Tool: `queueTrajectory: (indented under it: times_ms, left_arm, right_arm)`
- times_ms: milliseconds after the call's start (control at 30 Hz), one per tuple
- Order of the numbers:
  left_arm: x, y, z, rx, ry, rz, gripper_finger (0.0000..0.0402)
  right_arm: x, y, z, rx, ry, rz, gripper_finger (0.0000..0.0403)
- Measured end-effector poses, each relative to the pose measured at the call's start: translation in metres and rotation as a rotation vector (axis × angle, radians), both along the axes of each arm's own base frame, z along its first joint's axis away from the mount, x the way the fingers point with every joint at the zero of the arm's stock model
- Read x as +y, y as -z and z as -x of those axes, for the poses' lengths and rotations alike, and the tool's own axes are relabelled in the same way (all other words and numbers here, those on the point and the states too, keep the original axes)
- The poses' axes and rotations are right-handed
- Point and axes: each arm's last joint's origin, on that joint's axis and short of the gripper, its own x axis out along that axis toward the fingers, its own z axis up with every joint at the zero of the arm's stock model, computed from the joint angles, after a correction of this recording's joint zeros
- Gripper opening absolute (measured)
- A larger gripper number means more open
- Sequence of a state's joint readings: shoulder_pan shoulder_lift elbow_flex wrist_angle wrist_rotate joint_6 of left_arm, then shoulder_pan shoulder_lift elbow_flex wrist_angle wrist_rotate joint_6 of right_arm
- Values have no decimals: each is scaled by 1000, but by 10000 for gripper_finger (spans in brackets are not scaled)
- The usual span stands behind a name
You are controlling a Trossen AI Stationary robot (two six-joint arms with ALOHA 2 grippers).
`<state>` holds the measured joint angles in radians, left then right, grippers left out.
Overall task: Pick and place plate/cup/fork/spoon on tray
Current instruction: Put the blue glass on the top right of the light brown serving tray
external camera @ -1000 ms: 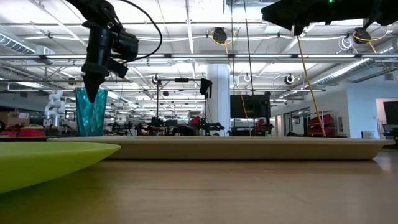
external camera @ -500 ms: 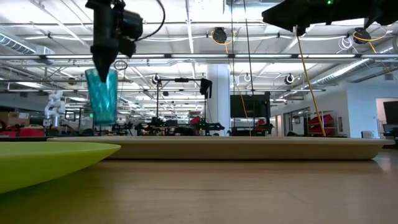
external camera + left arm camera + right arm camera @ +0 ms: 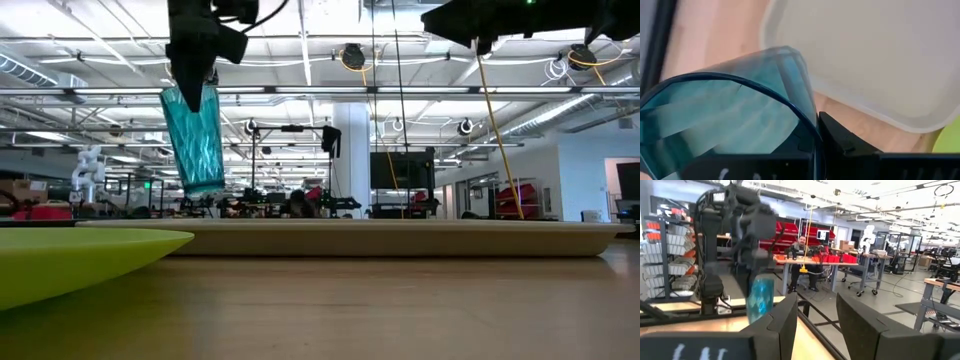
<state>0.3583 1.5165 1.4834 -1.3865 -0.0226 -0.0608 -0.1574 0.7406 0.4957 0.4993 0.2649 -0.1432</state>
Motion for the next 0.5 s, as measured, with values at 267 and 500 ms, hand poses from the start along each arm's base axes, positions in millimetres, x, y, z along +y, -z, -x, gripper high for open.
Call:
queueTrajectory:
  times_ms: [267,500]
  left_arm:
    - [-6,13,-35,122,41,16,8]
    - [-7,2,-58,68,70,-7,8]
  right_arm:
    - [-3,0,1,-5,14,3,130]
    - [-6,2,1,19,35,-2,130]
